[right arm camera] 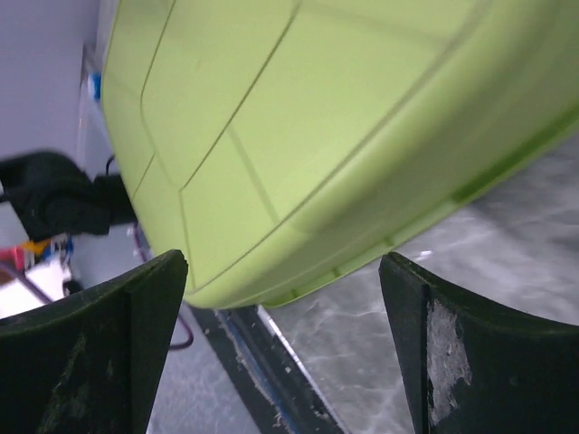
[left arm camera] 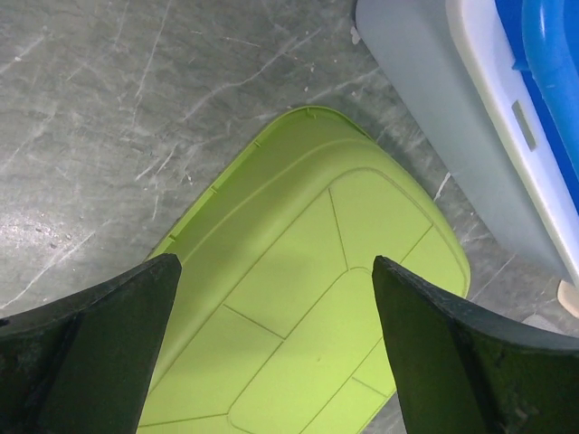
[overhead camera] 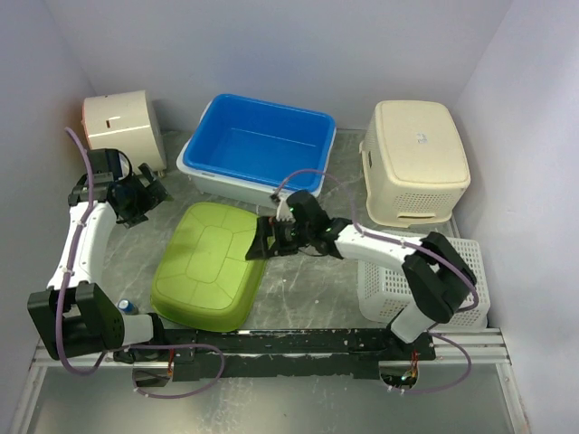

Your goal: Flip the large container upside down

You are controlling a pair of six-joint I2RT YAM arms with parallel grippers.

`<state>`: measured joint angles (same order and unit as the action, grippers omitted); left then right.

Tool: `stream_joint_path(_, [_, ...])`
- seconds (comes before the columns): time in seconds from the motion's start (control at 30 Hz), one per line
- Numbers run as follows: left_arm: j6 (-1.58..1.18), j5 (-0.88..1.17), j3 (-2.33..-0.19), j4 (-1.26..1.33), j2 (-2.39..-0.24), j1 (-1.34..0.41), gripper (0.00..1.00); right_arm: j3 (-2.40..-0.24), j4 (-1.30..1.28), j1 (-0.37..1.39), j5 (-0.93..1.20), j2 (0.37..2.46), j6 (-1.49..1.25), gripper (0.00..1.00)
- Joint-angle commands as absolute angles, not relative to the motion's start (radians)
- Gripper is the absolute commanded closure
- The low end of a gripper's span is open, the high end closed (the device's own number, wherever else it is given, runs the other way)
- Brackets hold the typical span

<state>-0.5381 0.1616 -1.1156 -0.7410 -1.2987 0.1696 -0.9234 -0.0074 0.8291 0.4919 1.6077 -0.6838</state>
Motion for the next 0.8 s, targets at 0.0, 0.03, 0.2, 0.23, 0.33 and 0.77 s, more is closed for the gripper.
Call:
stream_joint_path(0.0, [-0.473,0.200,-1.159,-0.783,-1.288,0.173,0.01,-0.892,0.025,0.736,0.423,1.567,-0.691,0.11])
stream_joint_path(0.03, [-0.466,0.213,-1.169,-0.788,-1.286,0.173,0.01,-0.902,0.039,0.735,0.419,1.583,-0.692,0.11])
stream_joint_path(0.2, [-0.456,0.208,-1.242,-0.810,-1.250,0.173,0.01,-0.967,0.101,0.799,0.424,1.703,-0.707,0.11])
stream_joint_path(0.23, [-0.454,0.205,-1.262,-0.818,-1.245,0.174,0.01,-0.981,0.117,0.820,0.425,1.727,-0.710,0.11])
stream_joint_path(0.33, [-0.448,0.197,-1.318,-0.842,-1.245,0.174,0.01,-1.038,0.174,0.864,0.442,1.812,-0.726,0.10])
stream_joint_path(0.77, [-0.438,0.215,-1.311,-0.859,-1.220,0.175,0.01,-1.367,0.179,0.927,0.527,2.112,-0.659,0.08])
